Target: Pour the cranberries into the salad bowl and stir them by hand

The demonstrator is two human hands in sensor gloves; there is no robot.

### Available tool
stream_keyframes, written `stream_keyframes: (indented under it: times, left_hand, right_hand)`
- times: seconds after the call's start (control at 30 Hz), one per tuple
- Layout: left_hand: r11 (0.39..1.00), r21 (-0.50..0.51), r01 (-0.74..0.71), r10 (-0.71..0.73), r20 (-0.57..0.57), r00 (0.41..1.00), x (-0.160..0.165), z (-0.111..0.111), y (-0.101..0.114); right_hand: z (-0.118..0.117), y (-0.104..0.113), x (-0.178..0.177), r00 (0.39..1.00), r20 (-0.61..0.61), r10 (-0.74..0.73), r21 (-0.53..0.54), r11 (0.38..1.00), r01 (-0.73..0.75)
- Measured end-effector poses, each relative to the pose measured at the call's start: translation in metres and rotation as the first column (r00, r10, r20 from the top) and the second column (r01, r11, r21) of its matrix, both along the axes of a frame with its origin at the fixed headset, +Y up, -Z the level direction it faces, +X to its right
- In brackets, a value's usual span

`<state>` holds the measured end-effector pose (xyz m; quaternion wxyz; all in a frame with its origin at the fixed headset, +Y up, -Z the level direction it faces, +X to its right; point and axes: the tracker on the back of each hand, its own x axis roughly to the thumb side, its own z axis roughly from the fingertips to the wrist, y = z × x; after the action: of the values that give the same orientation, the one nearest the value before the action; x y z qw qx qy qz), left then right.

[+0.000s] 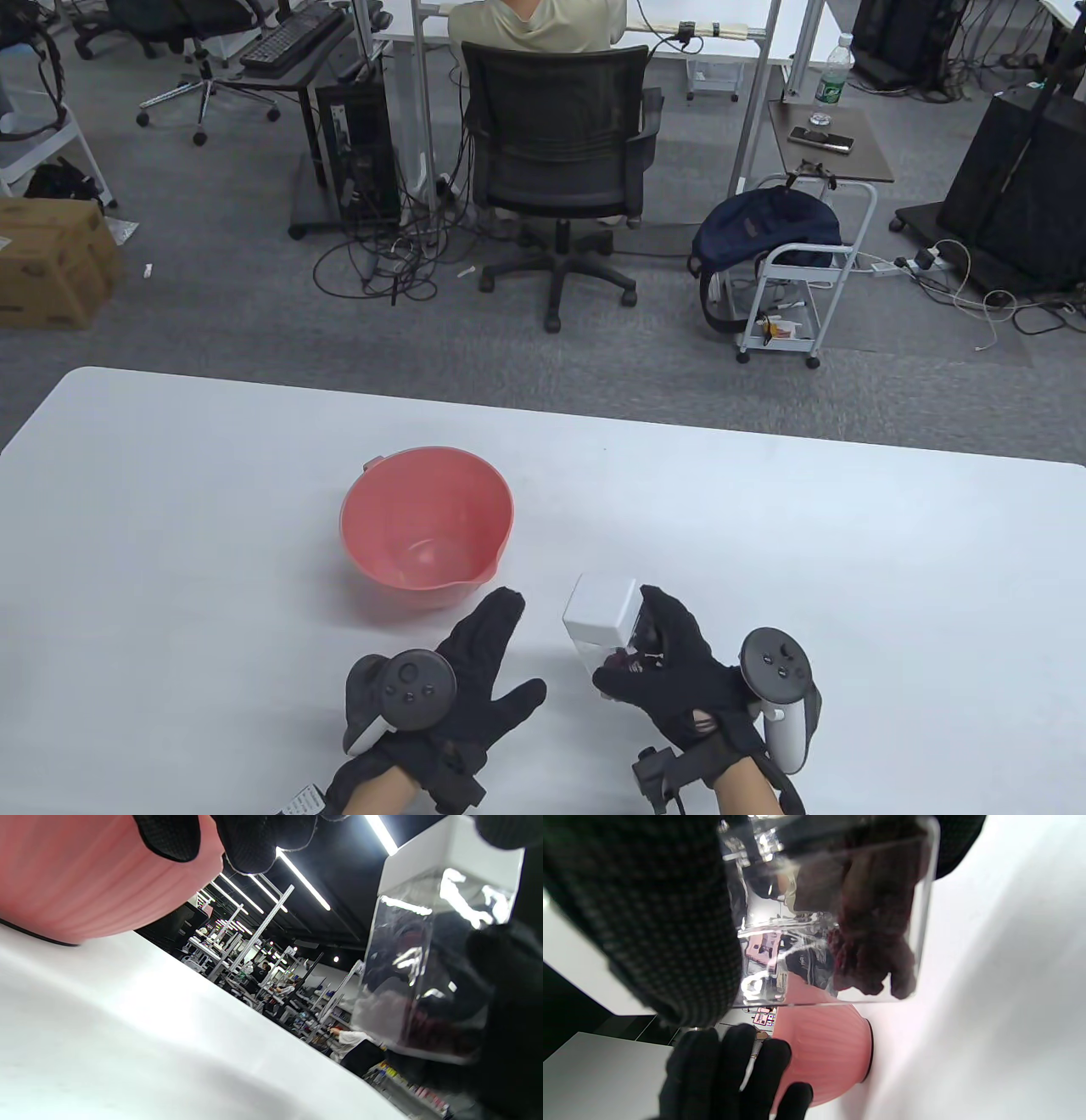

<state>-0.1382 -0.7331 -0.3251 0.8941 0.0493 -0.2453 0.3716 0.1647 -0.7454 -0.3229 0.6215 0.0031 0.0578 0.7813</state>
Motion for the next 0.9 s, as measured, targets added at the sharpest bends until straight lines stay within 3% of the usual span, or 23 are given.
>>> stream_keyframes:
  times: [0.43, 0.7, 0.9]
  left_hand:
    - [0.972, -0.121, -0.202, 0.212, 0.072, 0.975, 0.004, 0.002, -0.007]
    - [0.978, -0.148, -0.15, 0.167, 0.111, 0.98, 0.012, 0.003, -0.014]
    - [0.982, -0.154, -0.112, 0.127, 0.097, 0.987, 0.013, 0.002, -0.019]
  right_hand:
    - [0.013, -0.016, -0.02, 0.993, -0.101, 0.054, 0.004, 0.999, -0.053]
    - [0.013, -0.026, -0.032, 0.984, -0.146, 0.101, -0.007, 0.995, -0.103]
    - [0.015, -0.027, -0.035, 0.983, -0.113, 0.148, -0.01, 0.989, -0.15]
